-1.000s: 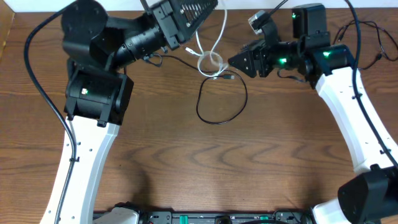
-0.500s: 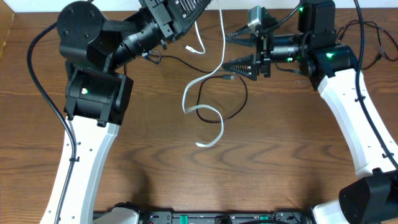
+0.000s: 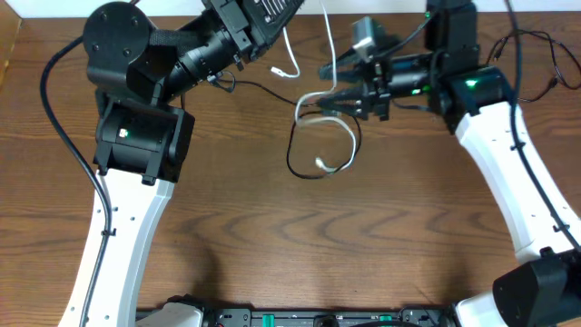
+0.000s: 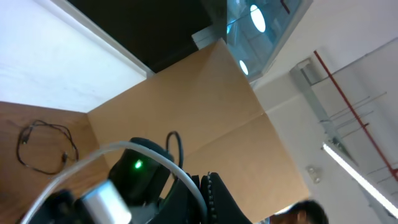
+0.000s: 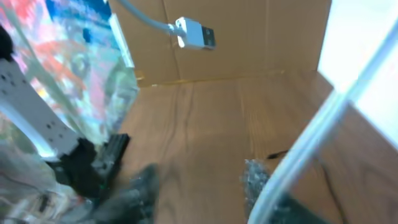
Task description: Untangle cables
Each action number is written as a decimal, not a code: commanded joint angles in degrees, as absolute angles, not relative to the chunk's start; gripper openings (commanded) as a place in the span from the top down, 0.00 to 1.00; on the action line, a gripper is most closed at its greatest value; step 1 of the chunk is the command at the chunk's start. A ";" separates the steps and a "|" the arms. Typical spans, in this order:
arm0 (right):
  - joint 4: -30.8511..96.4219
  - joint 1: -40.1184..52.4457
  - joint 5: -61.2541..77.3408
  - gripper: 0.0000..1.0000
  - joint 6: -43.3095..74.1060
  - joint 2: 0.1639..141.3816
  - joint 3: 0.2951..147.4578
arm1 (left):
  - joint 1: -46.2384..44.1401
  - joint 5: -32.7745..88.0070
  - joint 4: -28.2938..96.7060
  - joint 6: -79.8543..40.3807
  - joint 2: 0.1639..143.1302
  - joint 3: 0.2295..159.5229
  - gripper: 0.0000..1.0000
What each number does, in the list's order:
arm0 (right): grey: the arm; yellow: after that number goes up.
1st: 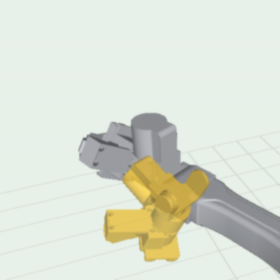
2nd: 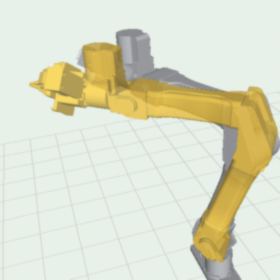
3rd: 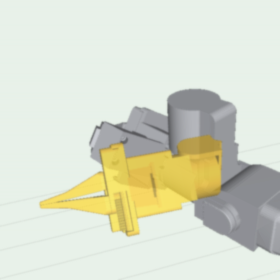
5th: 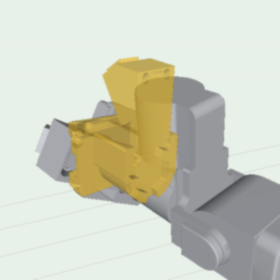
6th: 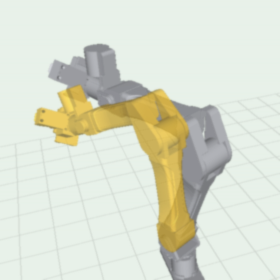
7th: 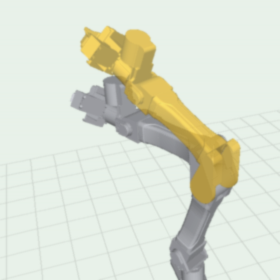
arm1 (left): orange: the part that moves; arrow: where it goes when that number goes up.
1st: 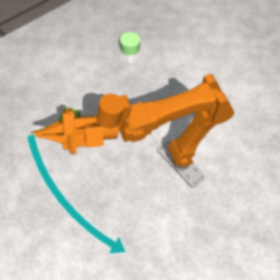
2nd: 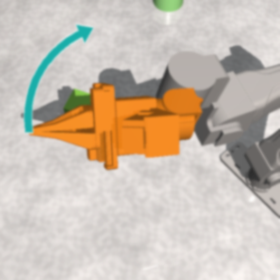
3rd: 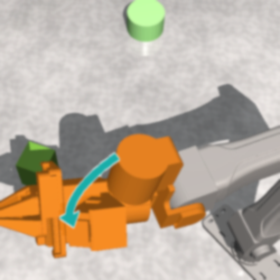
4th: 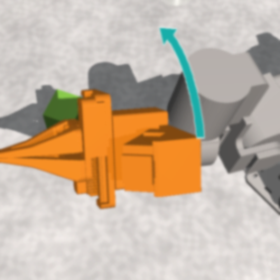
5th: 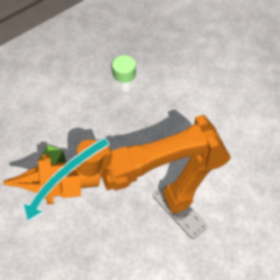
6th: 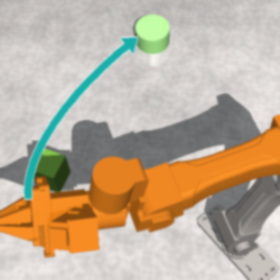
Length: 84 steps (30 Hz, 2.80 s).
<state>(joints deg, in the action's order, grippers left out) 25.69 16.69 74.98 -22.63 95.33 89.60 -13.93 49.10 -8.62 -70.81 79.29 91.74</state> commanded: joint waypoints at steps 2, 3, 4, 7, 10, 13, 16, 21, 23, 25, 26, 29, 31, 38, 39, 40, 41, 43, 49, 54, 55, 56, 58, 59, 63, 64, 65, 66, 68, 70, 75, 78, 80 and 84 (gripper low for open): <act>22.15 18.76 70.02 0.80 -16.01 95.48 89.97 | -13.67 48.42 -9.56 -72.29 79.07 92.49 0.92; 20.71 18.59 68.90 0.91 -13.63 95.53 89.97 | -13.67 48.40 -9.52 -72.27 79.09 92.49 0.92; 19.20 18.11 67.33 0.99 -10.37 95.50 89.97 | -13.67 48.40 -9.45 -72.01 79.15 92.49 0.92; 17.39 15.94 62.06 0.99 -2.33 94.89 90.00 | -13.67 48.38 -8.03 -67.31 79.55 92.49 0.87; 19.00 12.45 58.37 0.99 1.39 93.14 90.00 | -13.67 48.16 -2.20 -59.79 80.18 92.49 0.77; 22.20 7.11 57.04 0.99 2.66 90.76 90.00 | -13.67 48.16 4.69 -55.53 81.65 92.47 0.69; 25.15 1.56 57.08 0.99 4.16 88.51 90.00 | -13.67 48.18 9.72 -52.60 83.37 92.44 0.59; 27.05 -8.36 57.08 0.99 13.50 84.93 90.00 | -13.67 48.45 13.52 -52.29 86.94 92.44 0.43; 27.33 -12.34 57.08 0.99 17.21 83.90 90.00 | -13.67 49.10 13.78 -52.29 88.01 92.38 0.42; 28.34 -16.08 57.08 0.99 19.73 83.24 90.00 | -13.67 49.47 14.37 -52.23 88.79 92.31 0.41; 29.32 -18.09 57.04 0.99 20.18 83.05 90.00 | -13.67 49.54 14.59 -52.05 89.06 92.27 0.41; 32.34 -23.31 56.01 0.99 18.83 82.96 90.00 | -13.67 49.69 15.46 -50.65 89.49 92.14 0.41; 35.46 -26.55 50.63 0.99 14.94 83.07 90.00 | -13.67 49.67 16.43 -49.69 89.49 92.12 0.41; 40.21 -33.32 29.67 0.99 11.66 83.31 89.97 | -13.69 49.71 18.11 -47.20 89.49 92.12 0.41; 40.16 -33.82 26.63 0.99 11.53 83.50 89.97 | -13.69 49.69 18.48 -46.22 89.49 92.12 0.41; 40.10 -34.20 24.18 0.99 11.09 83.66 89.97 | -13.69 49.67 18.98 -45.06 89.49 92.12 0.41; 40.01 -34.44 22.15 0.99 10.57 83.92 89.97 | -13.67 49.67 19.64 -44.03 89.49 92.12 0.41; 39.35 -34.68 17.74 0.99 10.39 84.51 89.97 | -13.67 49.65 20.88 -41.69 89.49 92.12 0.41; 34.79 -35.42 13.04 0.99 10.66 87.68 89.97 | -13.76 49.47 24.38 -36.77 89.49 92.12 0.41; 32.69 -36.60 5.48 0.99 10.66 91.96 89.97 | -14.24 49.43 25.30 -33.32 89.49 92.12 0.41; 32.47 -37.01 5.26 0.91 10.76 92.86 89.97 | -14.48 49.43 25.32 -32.25 89.52 92.12 0.41; 32.38 -37.52 5.39 0.52 11.77 93.62 89.97 | -14.66 49.43 25.50 -30.81 89.49 92.12 0.41; 32.42 -38.59 9.28 0.01 13.23 94.96 89.97 | -15.29 49.17 26.57 -26.33 89.49 92.12 0.40; 32.51 -38.92 11.81 0.01 13.21 95.26 89.97 | -15.62 48.23 27.49 -24.51 89.49 92.09 0.40; 33.65 -39.33 21.04 0.01 13.21 94.72 90.00 | -16.97 38.44 33.52 -19.16 89.60 92.09 0.40; 34.33 -39.29 23.31 0.01 13.21 94.37 90.00 | -17.21 35.77 34.92 -18.50 89.62 92.09 0.40; 35.31 -39.22 25.87 0.01 13.23 94.04 90.00 | -17.43 32.64 36.56 -17.74 89.71 92.09 0.40; 36.21 -39.05 28.45 0.01 13.21 93.84 90.00 | -17.47 30.24 37.80 -17.34 89.73 92.09 0.40; 38.68 -38.30 33.41 0.01 13.08 93.65 90.00 | -17.45 24.91 40.42 -17.10 89.84 92.09 0.40; 42.44 -36.75 36.40 0.01 12.32 93.65 90.00 | -17.43 20.43 42.26 -16.05 89.91 92.09 0.40; 51.40 -29.93 45.71 0.01 5.52 93.71 89.80 | -17.45 16.84 45.76 -9.93 90.37 91.70 0.32; 54.33 -24.62 44.16 0.01 5.26 93.71 89.78 | -17.45 16.82 46.06 -9.61 91.24 90.06 0.32; 56.21 -21.23 41.74 0.01 5.61 93.80 89.76 | -17.39 15.92 46.22 -9.63 92.25 89.52 0.32; 57.19 -15.11 40.14 0.01 7.73 93.89 88.07 | -17.04 10.83 45.93 -7.73 93.62 89.52 0.30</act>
<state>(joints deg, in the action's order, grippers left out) 56.99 -18.48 40.45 7.18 95.35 89.41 -17.45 15.94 46.09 -10.98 92.49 90.28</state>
